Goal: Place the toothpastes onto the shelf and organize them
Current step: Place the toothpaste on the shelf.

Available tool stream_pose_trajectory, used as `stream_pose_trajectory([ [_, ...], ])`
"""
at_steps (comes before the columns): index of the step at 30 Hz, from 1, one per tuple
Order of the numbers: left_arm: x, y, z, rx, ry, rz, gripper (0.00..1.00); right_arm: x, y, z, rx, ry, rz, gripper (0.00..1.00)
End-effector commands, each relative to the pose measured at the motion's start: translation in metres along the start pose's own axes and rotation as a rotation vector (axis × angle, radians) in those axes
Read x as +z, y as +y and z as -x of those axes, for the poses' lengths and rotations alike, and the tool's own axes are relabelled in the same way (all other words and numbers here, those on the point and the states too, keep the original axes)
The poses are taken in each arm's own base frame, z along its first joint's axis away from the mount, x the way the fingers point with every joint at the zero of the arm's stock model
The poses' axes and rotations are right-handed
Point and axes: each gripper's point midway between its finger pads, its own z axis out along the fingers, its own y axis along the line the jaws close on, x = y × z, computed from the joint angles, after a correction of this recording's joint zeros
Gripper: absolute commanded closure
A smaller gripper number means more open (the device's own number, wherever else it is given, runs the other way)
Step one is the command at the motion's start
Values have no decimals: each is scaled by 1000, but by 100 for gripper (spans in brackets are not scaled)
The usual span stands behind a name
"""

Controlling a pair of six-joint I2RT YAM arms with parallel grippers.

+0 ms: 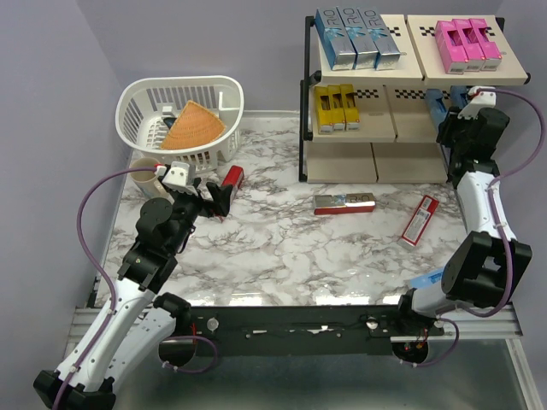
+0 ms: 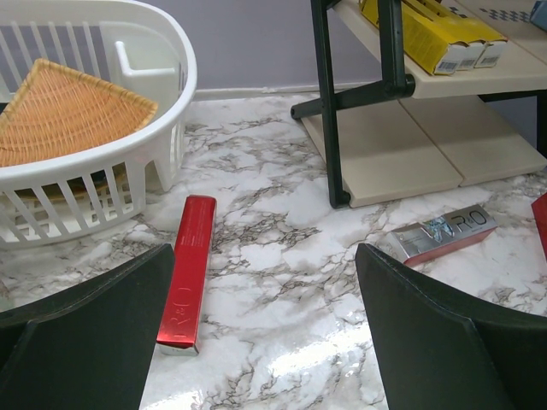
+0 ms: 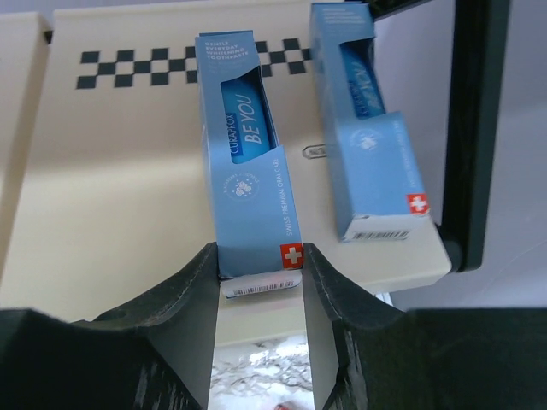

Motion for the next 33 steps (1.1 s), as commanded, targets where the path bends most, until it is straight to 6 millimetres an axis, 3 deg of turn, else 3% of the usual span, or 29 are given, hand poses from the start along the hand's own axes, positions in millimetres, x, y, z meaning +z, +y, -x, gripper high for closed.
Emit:
stream_pose_trajectory([
  [1,1,-2,1,5,-10,-19,1,9,-10,27,-28,-61,-7,59],
  [11,2,-3,1,7,-6,-21,1,11,-19,29,-32,-60,-51,55],
  [18,-1,-4,4,2,-15,-26,1,-10,-13,36,20,-109,-48,28],
  [22,-4,-6,9,-4,-29,-34,1,-42,-12,54,118,-161,-79,15],
  [24,-8,-7,14,-9,-44,-40,1,-55,-15,53,225,-157,-124,10],
  [27,-14,-8,19,-13,-65,-41,1,-86,-19,37,368,-112,-206,4],
  [28,-15,-8,21,-19,-72,-44,1,-95,-19,19,410,-56,-239,0],
  [33,-29,-13,33,-38,-118,-67,1,-144,-22,-34,541,53,-373,0],
])
